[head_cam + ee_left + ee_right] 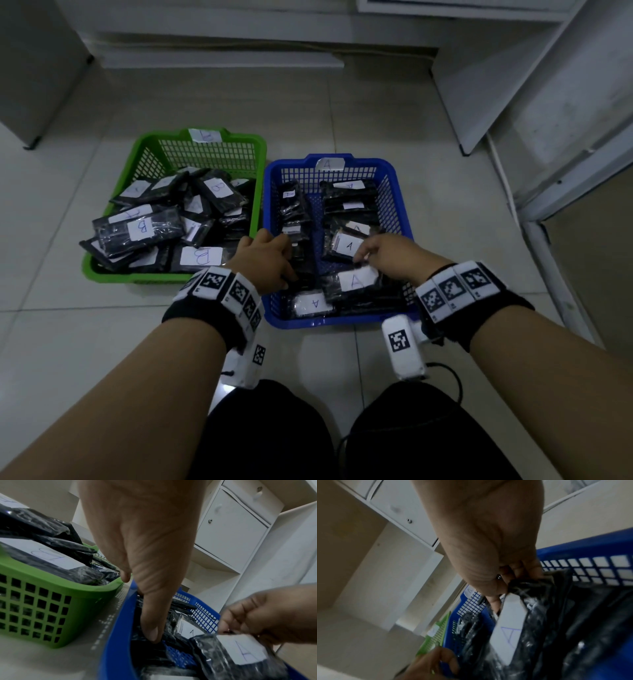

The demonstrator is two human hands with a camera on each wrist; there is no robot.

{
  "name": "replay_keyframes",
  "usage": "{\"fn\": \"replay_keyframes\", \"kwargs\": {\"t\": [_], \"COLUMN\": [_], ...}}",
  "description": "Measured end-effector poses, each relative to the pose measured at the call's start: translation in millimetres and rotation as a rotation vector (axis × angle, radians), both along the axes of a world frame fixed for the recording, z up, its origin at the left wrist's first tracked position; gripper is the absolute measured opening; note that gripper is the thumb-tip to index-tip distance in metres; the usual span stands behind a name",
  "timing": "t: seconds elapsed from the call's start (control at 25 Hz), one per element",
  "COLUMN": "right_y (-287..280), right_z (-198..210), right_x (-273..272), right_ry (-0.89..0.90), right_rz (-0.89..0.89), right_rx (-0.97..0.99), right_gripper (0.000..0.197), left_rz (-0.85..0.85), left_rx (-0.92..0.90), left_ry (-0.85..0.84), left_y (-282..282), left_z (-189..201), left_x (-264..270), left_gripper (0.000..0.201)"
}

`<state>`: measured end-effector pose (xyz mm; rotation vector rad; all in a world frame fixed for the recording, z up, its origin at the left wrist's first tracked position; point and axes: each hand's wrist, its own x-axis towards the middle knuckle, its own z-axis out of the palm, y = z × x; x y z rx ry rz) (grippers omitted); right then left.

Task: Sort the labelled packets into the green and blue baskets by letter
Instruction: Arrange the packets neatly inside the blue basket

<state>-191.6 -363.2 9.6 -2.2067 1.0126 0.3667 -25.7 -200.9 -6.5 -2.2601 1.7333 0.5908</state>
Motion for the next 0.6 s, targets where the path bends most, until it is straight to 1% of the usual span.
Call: {"fn": "replay_keyframes", "kwargs": {"t": [0.04, 0.12, 0.16, 0.24, 0.32, 0.36, 0.4, 0.48, 0.52, 0.56, 0.6], "right_y": [1, 5, 6, 9, 11, 13, 15, 24, 30, 34, 36], "right_z": [-5, -10, -9, -3, 4, 6, 7, 7, 4, -2, -7], "right_x": [-4, -6, -7, -5, -2, 0, 3, 12, 16, 19, 22], "right_ry": [0.044, 0.061, 0.071, 0.174, 0.293, 0.287, 0.238, 0.102, 0.055, 0.031, 0.030], "right_rz": [0.046, 0.135, 0.187, 0.311, 0.368, 0.359, 0.338, 0.273, 0.244, 0.237, 0.244], "right_rx": [-0.017, -0.064, -0.077, -0.103, -0.126, -0.133, -0.119, -0.002, 0.072, 0.089, 0.042], "right_gripper": [0.031, 0.019, 0.018, 0.028, 0.033, 0.032, 0.030, 0.024, 0.023, 0.026, 0.031], "left_rz": [-0.002, 0.000, 0.001, 0.025, 0.111, 0.152, 0.181, 0.200, 0.189, 0.163, 0.126], "left_rx": [0.011, 0.029, 0.034, 0.017, -0.039, -0.074, -0.108, -0.156, -0.162, -0.142, -0.090], "left_ry": [0.004, 0.015, 0.022, 0.062, 0.150, 0.187, 0.212, 0.255, 0.284, 0.308, 0.317], "left_y": [0, 1, 2, 2, 3, 3, 3, 2, 1, 1, 1], "left_z": [0, -2, -3, -3, 0, 1, 1, 1, 0, -1, 0], "left_x": [-1, -2, -2, 1, 4, 5, 6, 7, 7, 6, 5], "left_gripper": [0.029, 0.027, 0.026, 0.027, 0.026, 0.025, 0.025, 0.026, 0.025, 0.025, 0.026]}}
